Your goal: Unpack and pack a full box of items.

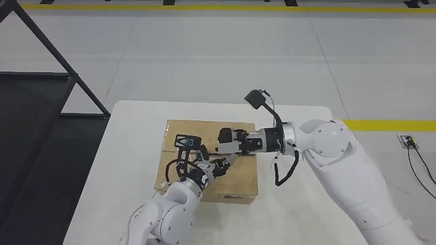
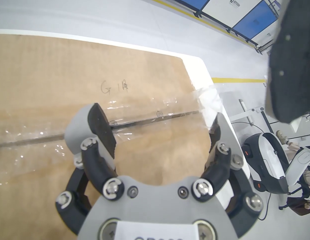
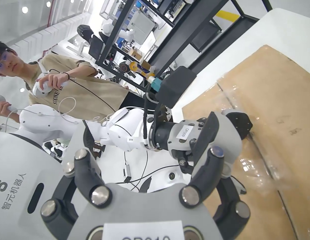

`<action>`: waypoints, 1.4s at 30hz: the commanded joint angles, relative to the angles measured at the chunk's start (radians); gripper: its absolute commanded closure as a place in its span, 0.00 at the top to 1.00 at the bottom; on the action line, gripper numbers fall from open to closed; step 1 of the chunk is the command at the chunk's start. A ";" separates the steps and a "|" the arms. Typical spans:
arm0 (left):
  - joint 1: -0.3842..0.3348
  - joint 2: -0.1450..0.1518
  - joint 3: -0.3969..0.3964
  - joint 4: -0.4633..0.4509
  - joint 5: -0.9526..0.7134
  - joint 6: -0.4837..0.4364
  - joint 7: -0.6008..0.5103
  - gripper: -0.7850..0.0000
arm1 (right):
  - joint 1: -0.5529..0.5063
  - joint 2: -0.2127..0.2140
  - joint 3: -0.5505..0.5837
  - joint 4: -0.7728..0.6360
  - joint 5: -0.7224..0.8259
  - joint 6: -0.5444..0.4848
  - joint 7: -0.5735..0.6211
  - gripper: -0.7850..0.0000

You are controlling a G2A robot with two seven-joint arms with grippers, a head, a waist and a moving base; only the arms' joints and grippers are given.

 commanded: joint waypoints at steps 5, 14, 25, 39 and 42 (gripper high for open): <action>0.009 -0.001 -0.007 -0.003 0.002 -0.004 0.004 1.00 | 0.021 0.002 0.003 0.034 -0.003 0.026 0.023 0.99; 0.058 0.004 -0.039 -0.054 0.009 -0.022 -0.007 1.00 | 0.072 0.007 -0.005 0.113 -0.052 0.070 0.103 0.99; 0.077 0.005 -0.055 -0.089 0.017 -0.027 -0.025 1.00 | 0.070 0.013 -0.002 0.147 -0.058 0.059 0.106 1.00; 0.114 0.008 -0.049 -0.144 0.040 -0.073 -0.047 1.00 | 0.069 0.008 -0.021 0.172 -0.032 0.035 0.084 1.00; 0.118 0.009 -0.047 -0.156 0.045 -0.082 -0.046 1.00 | 0.066 0.008 -0.021 0.176 -0.032 0.029 0.067 1.00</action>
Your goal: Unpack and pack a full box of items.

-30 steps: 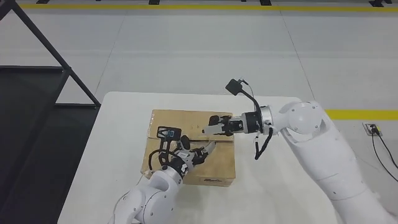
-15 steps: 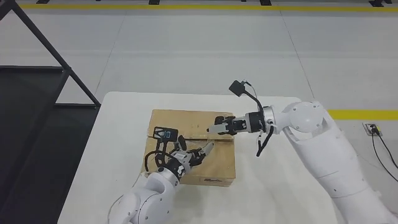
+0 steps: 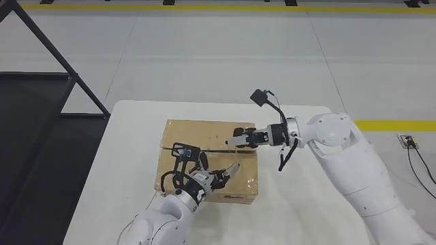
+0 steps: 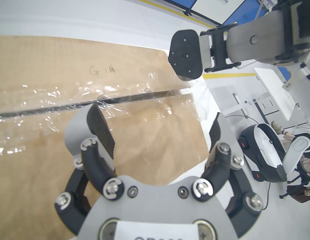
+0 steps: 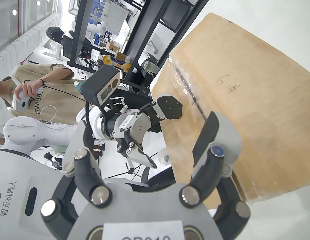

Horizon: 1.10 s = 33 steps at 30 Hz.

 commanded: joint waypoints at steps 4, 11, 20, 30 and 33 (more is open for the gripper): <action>0.009 -0.001 -0.002 -0.028 -0.011 -0.013 0.018 1.00 | -0.031 0.002 0.022 -0.021 -0.013 -0.032 -0.108 1.00; 0.054 0.002 -0.056 -0.072 -0.064 -0.023 0.082 1.00 | -0.104 0.021 0.121 -0.096 0.031 -0.102 -0.230 1.00; 0.144 0.006 -0.268 -0.106 -0.306 -0.010 0.222 1.00 | -0.145 0.027 0.095 -0.205 0.002 0.030 -0.175 0.08; 0.249 0.012 -0.515 -0.095 -0.521 -0.047 0.307 1.00 | -0.105 0.019 0.010 -0.077 -0.135 0.191 -0.149 0.00; 0.270 0.014 -0.545 -0.096 -0.546 -0.065 0.299 1.00 | -0.097 0.018 0.006 -0.050 -0.156 0.228 -0.155 0.00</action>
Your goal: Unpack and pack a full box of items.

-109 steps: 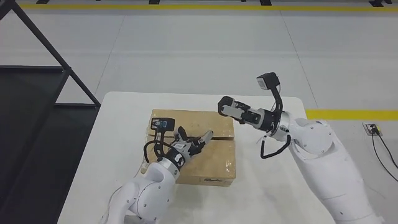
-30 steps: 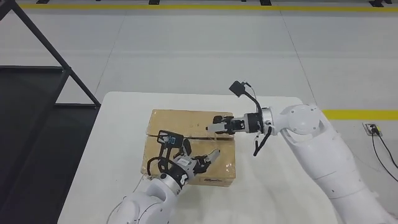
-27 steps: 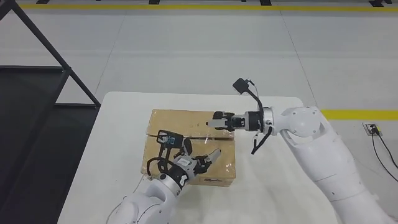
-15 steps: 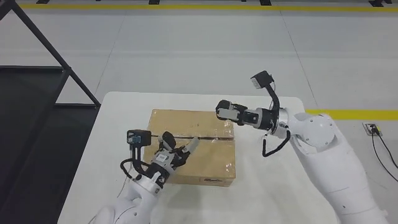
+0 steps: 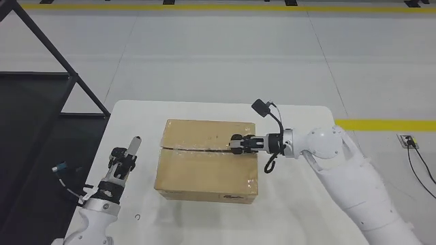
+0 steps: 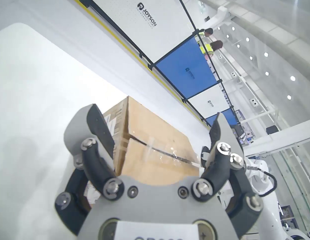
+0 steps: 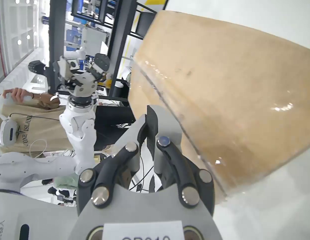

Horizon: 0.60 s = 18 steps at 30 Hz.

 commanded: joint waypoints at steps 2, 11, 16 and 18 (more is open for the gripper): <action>0.011 0.002 -0.014 0.001 -0.010 -0.012 -0.008 1.00 | 0.003 0.000 -0.002 0.032 -0.011 0.043 -0.007 0.00; 0.011 0.005 -0.013 0.006 -0.011 -0.021 -0.021 1.00 | 0.009 -0.004 -0.022 0.034 -0.043 0.123 -0.013 0.00; 0.007 0.007 -0.017 0.012 -0.014 -0.019 -0.028 1.00 | 0.002 -0.007 -0.039 0.006 -0.056 0.146 -0.010 0.00; 0.008 0.008 -0.020 0.012 -0.016 -0.020 -0.029 1.00 | 0.003 -0.012 -0.055 -0.002 -0.061 0.157 -0.015 0.00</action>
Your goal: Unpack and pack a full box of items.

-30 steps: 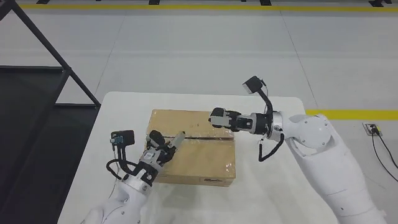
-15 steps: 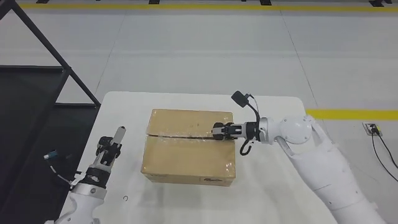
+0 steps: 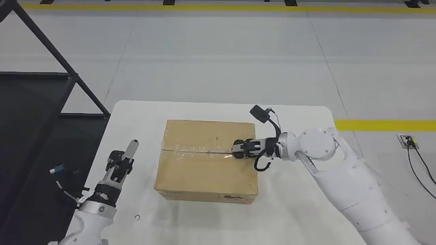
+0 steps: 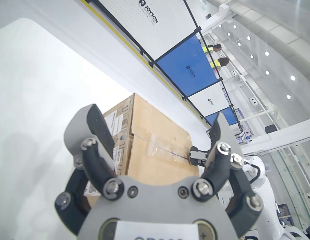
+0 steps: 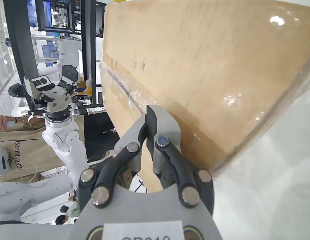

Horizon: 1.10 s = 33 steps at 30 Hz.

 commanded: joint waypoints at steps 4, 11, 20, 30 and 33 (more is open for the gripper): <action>0.011 0.001 -0.013 -0.007 -0.009 -0.003 0.006 1.00 | 0.021 -0.017 -0.049 -0.001 -0.013 0.028 -0.021 0.00; 0.057 0.001 -0.048 -0.025 -0.044 -0.020 0.043 1.00 | 0.085 -0.062 -0.152 0.035 -0.041 0.075 -0.071 0.00; 0.119 0.001 -0.104 -0.045 -0.100 -0.055 0.079 1.00 | 0.176 -0.135 -0.270 0.111 -0.029 0.088 -0.109 0.00; 0.190 -0.001 -0.162 -0.070 -0.152 -0.097 0.114 1.00 | 0.250 -0.238 -0.378 0.225 0.029 0.059 -0.175 0.00; 0.209 -0.002 -0.179 -0.077 -0.162 -0.107 0.118 1.00 | 0.265 -0.269 -0.401 0.262 0.050 0.040 -0.194 0.00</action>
